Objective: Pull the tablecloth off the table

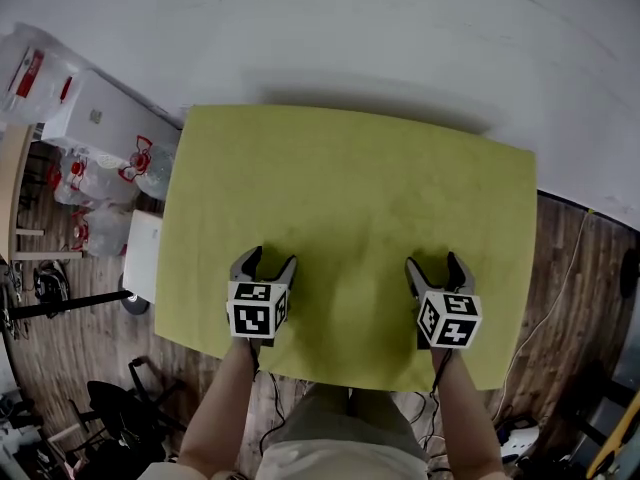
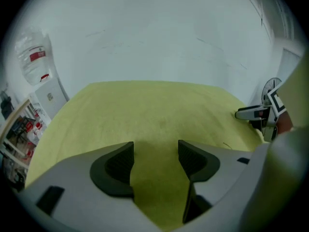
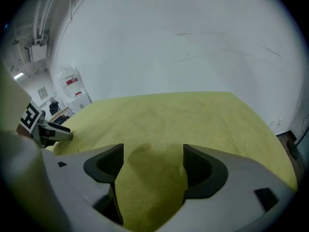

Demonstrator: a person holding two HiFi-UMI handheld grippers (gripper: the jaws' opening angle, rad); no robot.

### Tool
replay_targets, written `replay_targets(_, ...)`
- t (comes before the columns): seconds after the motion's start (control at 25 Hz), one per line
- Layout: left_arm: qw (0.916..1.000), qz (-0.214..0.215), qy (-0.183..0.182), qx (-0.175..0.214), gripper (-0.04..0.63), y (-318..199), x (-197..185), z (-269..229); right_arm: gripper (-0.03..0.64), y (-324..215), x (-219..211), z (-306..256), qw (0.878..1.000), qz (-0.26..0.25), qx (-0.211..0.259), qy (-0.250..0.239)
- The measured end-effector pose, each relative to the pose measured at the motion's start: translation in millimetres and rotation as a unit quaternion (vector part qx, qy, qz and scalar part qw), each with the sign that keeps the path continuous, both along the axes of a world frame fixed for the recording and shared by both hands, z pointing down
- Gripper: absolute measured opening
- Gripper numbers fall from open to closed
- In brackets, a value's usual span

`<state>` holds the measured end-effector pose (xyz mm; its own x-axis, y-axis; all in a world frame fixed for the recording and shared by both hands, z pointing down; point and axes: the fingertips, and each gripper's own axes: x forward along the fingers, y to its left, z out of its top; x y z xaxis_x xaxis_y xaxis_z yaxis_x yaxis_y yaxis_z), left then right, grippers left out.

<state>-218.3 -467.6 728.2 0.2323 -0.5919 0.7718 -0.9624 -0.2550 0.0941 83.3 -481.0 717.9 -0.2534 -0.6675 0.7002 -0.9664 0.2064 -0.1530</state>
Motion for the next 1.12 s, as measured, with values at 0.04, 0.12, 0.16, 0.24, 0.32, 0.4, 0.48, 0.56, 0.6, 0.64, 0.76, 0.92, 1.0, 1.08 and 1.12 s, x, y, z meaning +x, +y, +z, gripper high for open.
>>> replay_targets(0.04,0.9999,0.006,-0.011,-0.003,0.29,1,-1,4,0.379,0,1,3,1.0,0.002,-0.002,0.01)
replay_targets(0.12,0.9997,0.013,-0.018,-0.006,0.295,1,0,7,0.387,0,1,7,1.0,0.001,-0.004,0.029)
replay_targets(0.16,0.9997,0.014,-0.017,-0.007,0.295,1,0,7,0.392,0,1,9,0.999,0.0,-0.004,0.039)
replay_targets(0.24,0.9998,0.01,-0.017,-0.007,0.295,0,-1,7,0.393,-1,0,10,0.998,-0.002,-0.002,0.055)
replay_targets(0.32,0.9998,0.002,-0.02,-0.001,0.295,-1,-1,6,0.393,-1,1,10,0.998,0.0,0.0,0.058)
replay_targets(0.4,0.9997,-0.005,-0.022,0.005,0.294,-1,0,6,0.391,-2,2,9,0.998,0.0,0.002,0.061)
replay_targets(0.48,0.9997,-0.006,-0.023,0.005,0.275,0,2,6,0.384,0,-1,9,0.998,-0.006,0.005,0.064)
replay_targets(0.56,0.9997,0.002,-0.024,0.003,0.236,1,5,6,0.335,1,-8,9,0.998,-0.015,0.008,0.068)
replay_targets(0.6,0.9997,0.004,-0.022,0.001,0.222,1,7,6,0.305,2,-11,8,0.997,-0.021,0.009,0.07)
replay_targets(0.64,0.9998,0.004,-0.018,-0.001,0.211,0,9,5,0.276,2,-15,8,0.997,-0.028,0.01,0.071)
replay_targets(0.76,1.0,-0.004,-0.004,-0.002,0.124,0,8,5,0.171,3,-24,8,0.997,-0.042,0.004,0.066)
replay_targets(0.92,0.9998,0.0,0.02,-0.011,0.03,3,6,6,0.029,3,-23,8,0.998,-0.045,-0.006,0.048)
replay_targets(1.0,0.9994,0.001,0.032,-0.013,0.023,5,5,2,0.029,5,-24,5,0.999,-0.046,-0.006,0.022)
replay_targets(1.08,0.9996,0.005,0.029,-0.003,0.021,6,4,-7,0.029,9,-26,2,0.999,-0.041,-0.007,-0.01)
replay_targets(1.12,0.9997,0.007,0.025,0.004,0.02,7,4,-13,0.029,11,-26,-1,0.999,-0.037,-0.007,-0.024)
